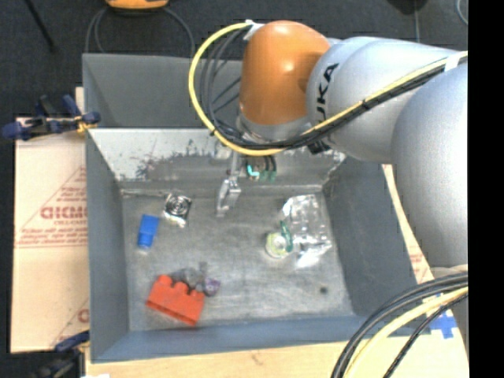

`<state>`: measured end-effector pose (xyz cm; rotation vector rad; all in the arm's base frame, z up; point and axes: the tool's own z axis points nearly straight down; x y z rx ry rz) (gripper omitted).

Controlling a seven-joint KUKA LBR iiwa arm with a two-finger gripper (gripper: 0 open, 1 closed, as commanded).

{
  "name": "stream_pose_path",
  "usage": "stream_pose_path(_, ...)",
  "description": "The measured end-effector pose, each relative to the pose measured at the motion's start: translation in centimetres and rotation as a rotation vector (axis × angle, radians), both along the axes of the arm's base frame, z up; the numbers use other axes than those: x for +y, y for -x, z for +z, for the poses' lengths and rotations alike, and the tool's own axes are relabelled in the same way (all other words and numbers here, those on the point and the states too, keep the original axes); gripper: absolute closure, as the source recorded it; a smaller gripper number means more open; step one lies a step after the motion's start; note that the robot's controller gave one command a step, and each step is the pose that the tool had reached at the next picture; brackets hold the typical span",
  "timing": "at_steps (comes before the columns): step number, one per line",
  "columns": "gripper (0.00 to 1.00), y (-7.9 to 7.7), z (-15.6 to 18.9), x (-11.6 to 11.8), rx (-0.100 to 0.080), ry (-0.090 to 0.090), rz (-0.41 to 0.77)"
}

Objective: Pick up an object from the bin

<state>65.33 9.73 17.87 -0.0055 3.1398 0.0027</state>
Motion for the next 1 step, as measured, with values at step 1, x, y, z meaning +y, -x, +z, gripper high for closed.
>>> stream_pose_path(1, 0.0, 10.19, -3.85, 3.28, 0.004, 0.002, 0.293)
